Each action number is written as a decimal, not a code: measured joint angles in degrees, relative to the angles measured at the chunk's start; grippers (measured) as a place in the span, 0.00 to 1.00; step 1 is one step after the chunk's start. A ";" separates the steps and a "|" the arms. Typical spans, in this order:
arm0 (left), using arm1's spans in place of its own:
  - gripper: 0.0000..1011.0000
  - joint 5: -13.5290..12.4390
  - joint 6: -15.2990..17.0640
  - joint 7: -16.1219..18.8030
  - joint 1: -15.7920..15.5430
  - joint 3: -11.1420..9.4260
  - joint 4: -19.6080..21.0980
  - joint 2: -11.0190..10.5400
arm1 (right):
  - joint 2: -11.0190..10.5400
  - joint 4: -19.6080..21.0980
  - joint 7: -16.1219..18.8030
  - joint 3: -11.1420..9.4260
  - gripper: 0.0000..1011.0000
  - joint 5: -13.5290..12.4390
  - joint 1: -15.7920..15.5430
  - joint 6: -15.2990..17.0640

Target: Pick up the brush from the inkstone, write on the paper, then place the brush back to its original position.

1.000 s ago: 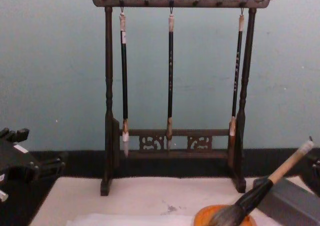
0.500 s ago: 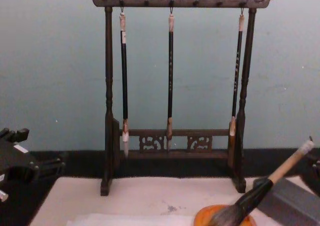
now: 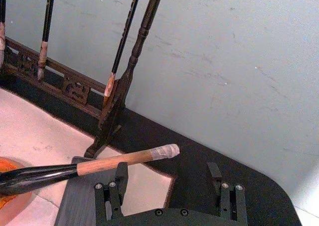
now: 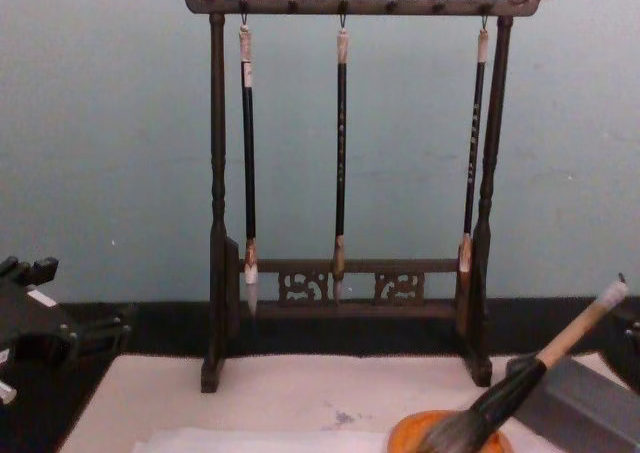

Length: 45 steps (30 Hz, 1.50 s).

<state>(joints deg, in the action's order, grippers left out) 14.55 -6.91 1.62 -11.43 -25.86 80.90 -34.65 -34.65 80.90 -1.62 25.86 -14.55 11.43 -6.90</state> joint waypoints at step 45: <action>1.00 0.00 0.00 0.00 0.00 0.00 0.00 0.00 | 2.69 8.92 11.80 -15.71 0.99 -31.95 -11.56 13.34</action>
<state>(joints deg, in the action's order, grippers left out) 14.55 -6.91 1.62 -11.43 -25.86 80.90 -34.65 -31.96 89.82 10.19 10.16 -46.49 -0.13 6.44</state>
